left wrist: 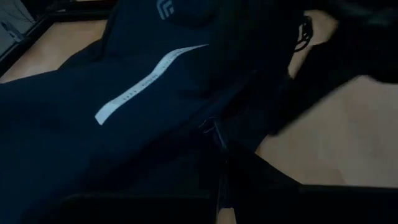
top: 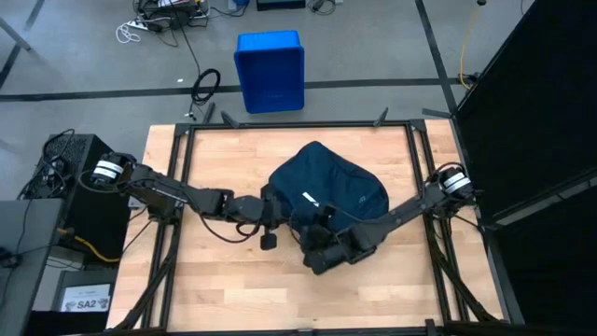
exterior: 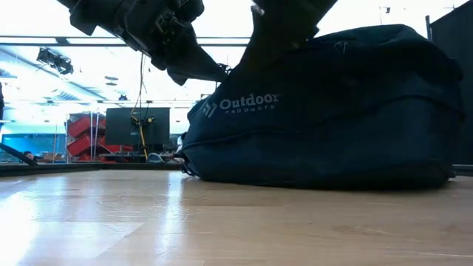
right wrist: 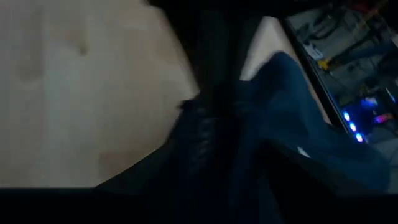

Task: Unpack backpack
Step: Open the dark blue backpack

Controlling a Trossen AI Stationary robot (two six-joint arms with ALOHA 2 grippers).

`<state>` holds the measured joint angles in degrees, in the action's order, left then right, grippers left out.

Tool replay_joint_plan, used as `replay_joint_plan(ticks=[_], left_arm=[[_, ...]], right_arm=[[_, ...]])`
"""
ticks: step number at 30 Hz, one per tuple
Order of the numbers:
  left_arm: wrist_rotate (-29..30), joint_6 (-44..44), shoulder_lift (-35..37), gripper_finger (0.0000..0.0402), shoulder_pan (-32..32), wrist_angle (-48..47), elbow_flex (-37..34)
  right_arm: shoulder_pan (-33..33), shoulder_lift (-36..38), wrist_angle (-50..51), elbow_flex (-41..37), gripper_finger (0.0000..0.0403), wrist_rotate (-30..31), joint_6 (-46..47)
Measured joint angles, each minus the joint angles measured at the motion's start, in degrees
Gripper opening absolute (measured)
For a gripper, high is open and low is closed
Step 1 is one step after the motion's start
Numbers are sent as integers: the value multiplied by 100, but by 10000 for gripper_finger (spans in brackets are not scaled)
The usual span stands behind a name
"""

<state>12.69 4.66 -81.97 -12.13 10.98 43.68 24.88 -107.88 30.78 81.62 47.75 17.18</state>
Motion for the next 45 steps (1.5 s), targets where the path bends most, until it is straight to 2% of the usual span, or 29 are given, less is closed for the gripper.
replay_joint_plan(ticks=[3, 5, 8, 10, 18, 23, 30, 33, 36, 40, 45], left_arm=[[-161, -2, 0, 0, -14, -14, 0], [-267, -25, -2, 0, -14, -50, 2], [-295, -43, 26, 0, -14, -196, 2], [-295, -53, 61, 0, -14, -303, 2], [-209, -94, 266, 0, -14, -1085, 9], [-120, 27, 381, 0, -14, -1756, 11], [669, 219, 605, 0, 40, -3014, 13], [991, 205, 760, 0, 141, -3474, 0], [1217, 290, 972, 0, 381, -3683, 11], [1060, 275, 1192, 0, 508, -3682, -7], [876, 202, 1217, 0, 408, -3474, -7]], right_arm=[[-100, 11, 160, 2, 173, 3, 116], [-72, 18, 245, 2, 131, 4, 95], [13, 25, 635, 2, 39, -168, 205], [88, 25, 946, 2, 13, -268, 445], [763, 27, 2300, 2, 1, -385, 1818], [1270, 27, 3515, 2, 0, -443, 3155], [1822, 27, 5496, 2, 0, -584, 5342], [1951, 34, 5979, -14, 0, -601, 6059], [1954, 79, 5927, -80, 0, -482, 6093], [1906, 90, 5895, -52, 2, -424, 6066], [2008, 90, 5658, 291, 39, -113, 5503]])
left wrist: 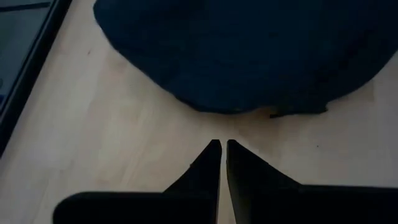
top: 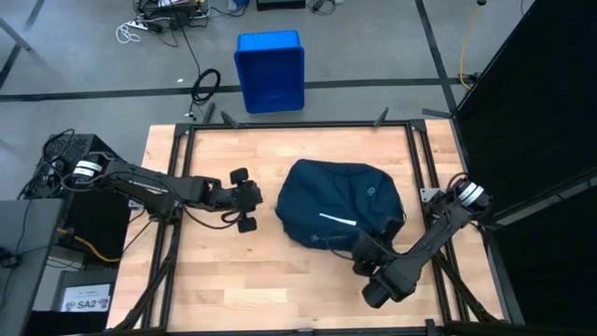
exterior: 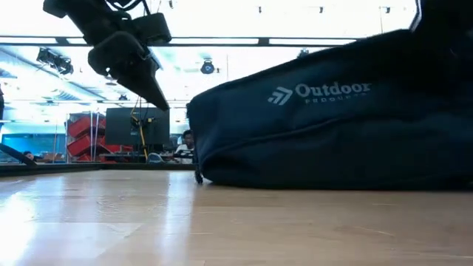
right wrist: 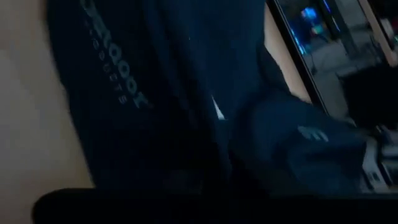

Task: Unpack backpack
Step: Open the dark blue backpack

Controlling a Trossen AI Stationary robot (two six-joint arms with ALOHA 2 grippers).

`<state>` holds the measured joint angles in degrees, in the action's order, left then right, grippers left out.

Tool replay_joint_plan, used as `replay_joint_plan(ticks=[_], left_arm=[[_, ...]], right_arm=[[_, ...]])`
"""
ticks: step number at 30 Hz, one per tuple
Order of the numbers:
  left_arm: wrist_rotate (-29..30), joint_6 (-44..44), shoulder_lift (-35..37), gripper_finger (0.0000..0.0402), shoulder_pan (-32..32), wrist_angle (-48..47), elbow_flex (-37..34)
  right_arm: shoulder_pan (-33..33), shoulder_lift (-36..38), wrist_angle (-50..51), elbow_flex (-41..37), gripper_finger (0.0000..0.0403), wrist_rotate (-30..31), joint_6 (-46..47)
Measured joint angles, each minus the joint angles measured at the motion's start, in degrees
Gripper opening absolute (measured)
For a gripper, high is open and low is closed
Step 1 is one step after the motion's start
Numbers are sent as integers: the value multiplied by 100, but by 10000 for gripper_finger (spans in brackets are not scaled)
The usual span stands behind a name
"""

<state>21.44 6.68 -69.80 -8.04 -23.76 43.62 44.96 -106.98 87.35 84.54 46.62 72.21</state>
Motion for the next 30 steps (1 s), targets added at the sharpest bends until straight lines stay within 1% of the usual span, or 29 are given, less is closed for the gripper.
replay_joint_plan(ticks=[5, 7, 11, 15, 18, 21, 26, 30], left_arm=[[-39, 6, -22, 0, -113, 173, 0], [-193, 20, -24, 0, -190, 423, 0], [-724, -73, -24, 0, -406, 1199, 2], [-785, -420, -24, 1, -682, 1695, 4], [-786, -512, -26, 7, -860, 1815, 4], [-756, -516, -87, 27, -953, 1844, 5], [-522, -503, -430, 75, -1013, 1987, 6], [-393, -515, -775, 108, -1013, 2327, 7]], right_arm=[[150, 7, -360, 451, 107, 563, -633], [169, 7, -529, 546, 135, 708, -808], [73, 4, -769, 618, 183, 845, -1120], [-142, 2, -1253, 613, 213, 838, -1567], [-317, 2, -1742, 613, 224, 794, -2109], [-522, 0, -2154, 613, 226, 761, -2619], [-940, -78, -2373, 611, 207, 630, -3117], [-1271, -70, -2661, 472, 189, 206, -3376]])
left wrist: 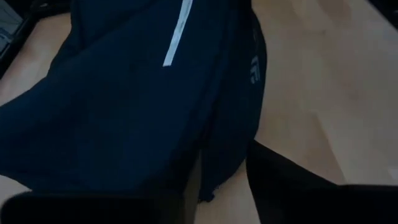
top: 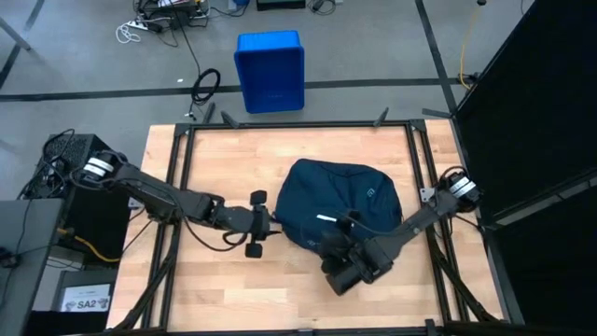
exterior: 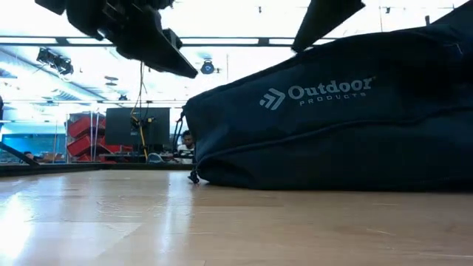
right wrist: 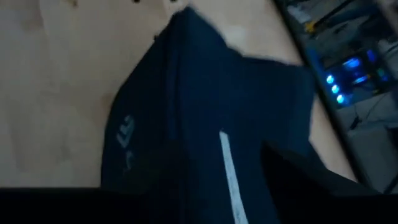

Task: Unpack backpack
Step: Open the dark blue backpack

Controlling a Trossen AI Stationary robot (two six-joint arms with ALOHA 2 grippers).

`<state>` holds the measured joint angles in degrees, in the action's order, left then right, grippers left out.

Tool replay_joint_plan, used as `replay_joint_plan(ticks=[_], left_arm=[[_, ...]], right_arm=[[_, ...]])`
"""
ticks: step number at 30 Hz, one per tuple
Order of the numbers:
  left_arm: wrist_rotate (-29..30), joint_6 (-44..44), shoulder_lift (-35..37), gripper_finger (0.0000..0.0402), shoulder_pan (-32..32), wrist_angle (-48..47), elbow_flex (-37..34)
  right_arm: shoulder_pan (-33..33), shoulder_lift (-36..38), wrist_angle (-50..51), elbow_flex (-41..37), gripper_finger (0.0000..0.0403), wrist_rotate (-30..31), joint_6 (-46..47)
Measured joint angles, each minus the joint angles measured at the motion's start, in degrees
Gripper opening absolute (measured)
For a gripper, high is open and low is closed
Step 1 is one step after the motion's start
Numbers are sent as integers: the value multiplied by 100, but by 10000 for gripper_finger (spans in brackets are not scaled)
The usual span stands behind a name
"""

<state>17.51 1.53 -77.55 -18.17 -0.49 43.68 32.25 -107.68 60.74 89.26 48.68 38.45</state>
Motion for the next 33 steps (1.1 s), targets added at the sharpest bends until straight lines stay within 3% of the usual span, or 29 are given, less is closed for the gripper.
replay_joint_plan(ticks=[6, 13, 16, 21, 33], left_arm=[[323, -165, -306, 128, 4, 138, 0], [1201, -591, -351, 129, 15, 168, 2], [1458, -841, -351, 129, 22, 274, 6], [1531, -998, -351, 129, 58, 278, 4], [1611, -1349, -176, 129, 53, 198, 4]], right_arm=[[-222, -6, 68, -228, 175, -282, -15], [-274, -6, 58, -346, 151, -478, -13], [-314, -6, 60, -355, 113, -486, -54], [-388, -6, 64, -355, 15, -492, -123], [-382, 162, 233, -163, 0, 786, -122]])
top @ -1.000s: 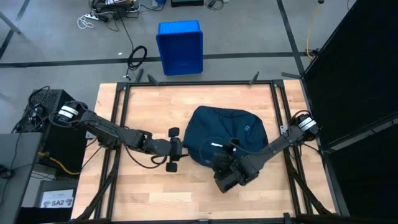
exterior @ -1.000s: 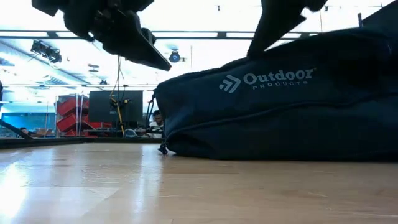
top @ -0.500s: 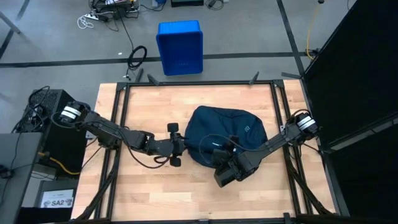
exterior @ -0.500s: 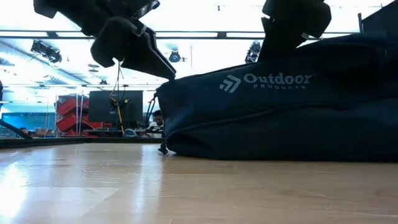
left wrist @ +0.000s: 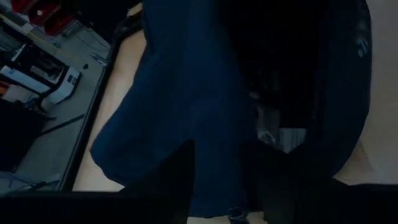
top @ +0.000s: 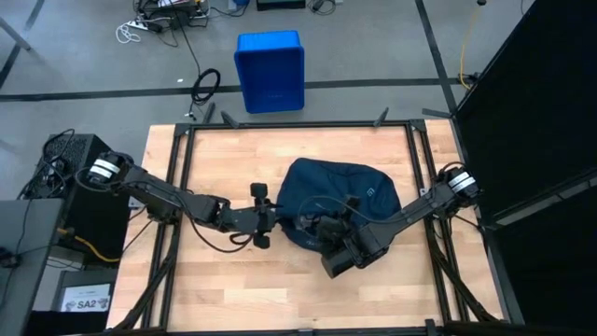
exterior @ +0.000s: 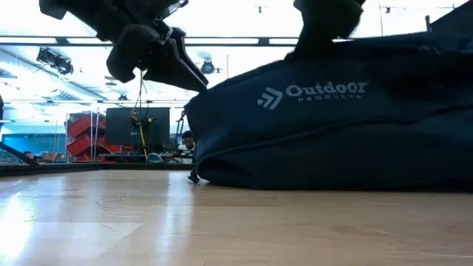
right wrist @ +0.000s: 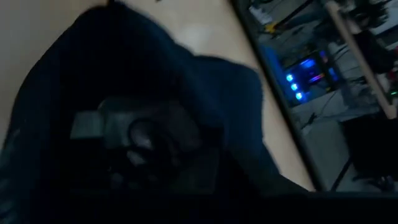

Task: Unpack backpack
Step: Open the dark blue backpack

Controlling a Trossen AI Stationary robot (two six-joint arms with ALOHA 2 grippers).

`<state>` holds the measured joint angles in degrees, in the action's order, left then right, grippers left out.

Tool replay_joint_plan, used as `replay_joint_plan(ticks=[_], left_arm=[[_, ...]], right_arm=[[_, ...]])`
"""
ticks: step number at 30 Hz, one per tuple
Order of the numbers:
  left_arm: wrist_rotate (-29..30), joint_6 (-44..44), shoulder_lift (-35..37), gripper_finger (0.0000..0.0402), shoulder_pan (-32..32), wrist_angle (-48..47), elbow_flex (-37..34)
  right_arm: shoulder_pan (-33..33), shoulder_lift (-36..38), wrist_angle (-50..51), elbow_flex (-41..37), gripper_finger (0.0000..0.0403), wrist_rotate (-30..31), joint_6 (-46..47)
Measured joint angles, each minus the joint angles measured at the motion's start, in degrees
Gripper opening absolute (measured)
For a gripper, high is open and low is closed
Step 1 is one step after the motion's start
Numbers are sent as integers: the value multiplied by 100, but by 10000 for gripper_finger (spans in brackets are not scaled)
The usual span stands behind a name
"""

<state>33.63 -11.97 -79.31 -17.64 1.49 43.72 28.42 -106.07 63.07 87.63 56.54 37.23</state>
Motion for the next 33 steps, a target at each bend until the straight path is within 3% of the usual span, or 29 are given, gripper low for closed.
replay_joint_plan(ticks=[11, 19, 29, 33], left_arm=[[48, 12, 218, 129, -10, -13, 0], [-85, -259, 322, 129, -180, -141, 91], [-1443, 126, 335, 129, -417, -309, 262], [-1641, 361, 335, 129, -460, -291, 262]], right_arm=[[79, 31, 162, 525, 0, 481, -290], [747, 31, 278, 746, 0, 280, -143], [1564, 33, 1962, 308, 0, -1164, 2628], [1776, 36, 2741, -4, 0, -1500, 3946]])
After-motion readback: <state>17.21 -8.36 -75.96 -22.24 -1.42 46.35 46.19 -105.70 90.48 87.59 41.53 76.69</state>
